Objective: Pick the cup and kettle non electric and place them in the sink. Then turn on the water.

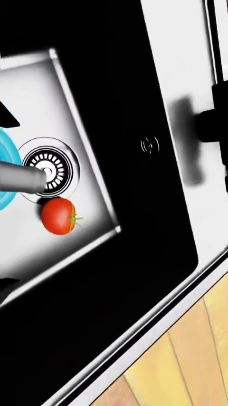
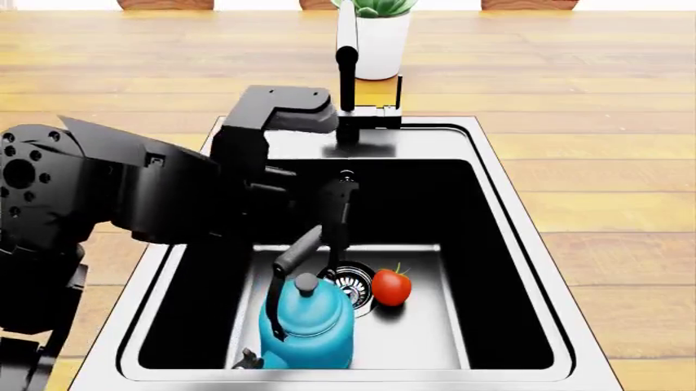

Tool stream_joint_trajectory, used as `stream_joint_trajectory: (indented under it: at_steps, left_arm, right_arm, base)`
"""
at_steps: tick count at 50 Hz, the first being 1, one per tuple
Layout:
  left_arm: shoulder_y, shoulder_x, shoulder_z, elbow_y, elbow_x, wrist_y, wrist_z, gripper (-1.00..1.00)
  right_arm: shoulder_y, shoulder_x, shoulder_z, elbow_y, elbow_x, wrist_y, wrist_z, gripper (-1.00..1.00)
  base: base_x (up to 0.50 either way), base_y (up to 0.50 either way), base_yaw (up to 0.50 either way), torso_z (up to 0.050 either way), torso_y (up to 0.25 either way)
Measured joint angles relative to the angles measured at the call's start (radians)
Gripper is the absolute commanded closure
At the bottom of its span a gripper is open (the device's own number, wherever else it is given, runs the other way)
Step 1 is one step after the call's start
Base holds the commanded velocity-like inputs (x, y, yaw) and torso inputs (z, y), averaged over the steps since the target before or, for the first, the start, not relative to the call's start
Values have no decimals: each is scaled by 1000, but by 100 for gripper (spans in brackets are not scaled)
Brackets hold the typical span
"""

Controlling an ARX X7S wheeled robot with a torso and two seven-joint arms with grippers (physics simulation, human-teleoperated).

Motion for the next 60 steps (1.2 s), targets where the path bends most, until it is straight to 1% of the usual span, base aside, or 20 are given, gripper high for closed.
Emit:
stream_joint_trajectory:
  at_steps: [7,13,23,30,48,60]
  left_arm:
    - [-97,-23,21,10,-97,2,-87,-100]
    - [-191,-39,33,-6,-162,1,-137,-100]
    - [-349,-66,36,-69,-215,-13,-171,-100]
    - [-433,-100,37,-96,-236,-21,-193,-100]
    - [-535,-227,66,-64,-341,7,-308,-100]
    - [-600,-287,76,-71,-351,11,-346,-100]
  right_arm:
    - [-7,-11,-5,3,25,3,9,100]
    - [-6,-29,-18,19,41,11,10,100]
    - [3,-69,-52,62,80,39,10,100]
    - [10,-89,-79,83,94,63,8,100]
    - [-4,-117,-155,99,58,107,-15,100]
    - [-26,-154,-236,116,3,145,-67,100]
  base:
    - [0,0,0,0,0]
    - [0,0,0,0,0]
    - [0,0,0,0,0]
    - [0,0,0,0,0]
    - [0,0,0,0,0]
    - [0,0,0,0,0]
